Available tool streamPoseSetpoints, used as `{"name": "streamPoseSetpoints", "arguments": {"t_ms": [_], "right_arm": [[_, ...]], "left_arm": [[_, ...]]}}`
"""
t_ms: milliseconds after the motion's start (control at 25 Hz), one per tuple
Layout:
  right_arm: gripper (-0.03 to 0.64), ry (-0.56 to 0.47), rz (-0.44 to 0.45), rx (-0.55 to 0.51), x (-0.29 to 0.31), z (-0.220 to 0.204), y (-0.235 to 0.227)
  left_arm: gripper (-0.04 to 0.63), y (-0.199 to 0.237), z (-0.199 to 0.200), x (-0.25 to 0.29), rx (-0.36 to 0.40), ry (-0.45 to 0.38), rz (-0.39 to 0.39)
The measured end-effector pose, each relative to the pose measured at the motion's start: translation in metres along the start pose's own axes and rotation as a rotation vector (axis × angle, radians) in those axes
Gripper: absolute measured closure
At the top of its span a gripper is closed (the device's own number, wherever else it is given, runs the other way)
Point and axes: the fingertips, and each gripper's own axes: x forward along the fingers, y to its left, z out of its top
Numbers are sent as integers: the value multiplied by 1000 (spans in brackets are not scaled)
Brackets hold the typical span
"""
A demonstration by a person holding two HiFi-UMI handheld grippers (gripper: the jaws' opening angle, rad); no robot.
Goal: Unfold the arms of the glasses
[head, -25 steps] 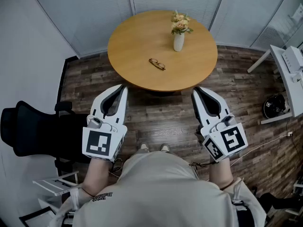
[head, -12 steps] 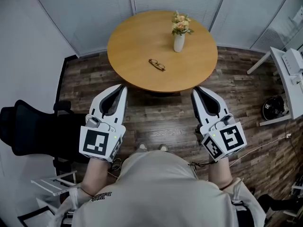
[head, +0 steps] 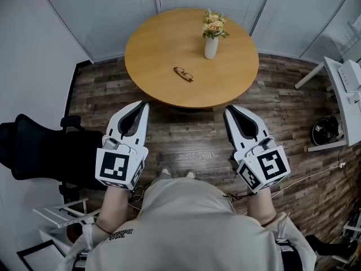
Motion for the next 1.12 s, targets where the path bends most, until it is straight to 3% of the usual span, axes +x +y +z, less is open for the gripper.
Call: {"name": "streamPoseSetpoints", "arguments": {"t_ms": [560, 1120], "right_arm": [[580, -29, 28, -2, -7, 0, -18], [580, -2, 8, -8, 29, -8, -25]], "left_arm": [[574, -22, 6, 6, 35, -1, 26], [574, 4, -12, 31, 14, 7, 3]]}}
